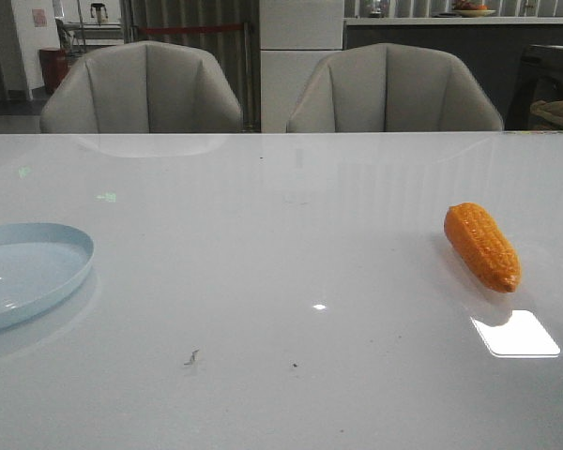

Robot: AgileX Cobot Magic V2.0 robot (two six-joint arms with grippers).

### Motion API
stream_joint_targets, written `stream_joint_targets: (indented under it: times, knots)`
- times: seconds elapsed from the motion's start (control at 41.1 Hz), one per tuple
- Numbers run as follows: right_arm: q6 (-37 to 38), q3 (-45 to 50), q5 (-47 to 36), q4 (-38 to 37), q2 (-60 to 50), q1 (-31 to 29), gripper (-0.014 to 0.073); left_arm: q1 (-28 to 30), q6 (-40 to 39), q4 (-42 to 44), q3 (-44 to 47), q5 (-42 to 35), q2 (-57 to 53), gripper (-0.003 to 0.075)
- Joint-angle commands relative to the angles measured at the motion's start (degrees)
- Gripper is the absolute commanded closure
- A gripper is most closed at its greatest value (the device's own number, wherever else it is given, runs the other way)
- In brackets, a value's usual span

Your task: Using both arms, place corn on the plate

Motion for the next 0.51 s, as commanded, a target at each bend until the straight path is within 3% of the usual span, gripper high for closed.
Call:
stream_joint_targets:
  times: [0.0,0.341,0.487]
  knots:
    - [0.1,-2.07,-3.85,-0.32,-0.01,-0.18,0.0186,0.02,0.18,-1.02,-4.87,0.3,0.62,0.0234]
    - [0.1,-2.07,-3.85,-0.32,-0.01,-0.18,0.0186,0.02,1.18,-1.02,-6.74,1.54,6.32,0.0235]
    - [0.1,-2.07,-3.96,-0.32,-0.01,-0.18,0.0186,0.02,1.28,-1.02,-6.74,1.43,6.6,0.0307]
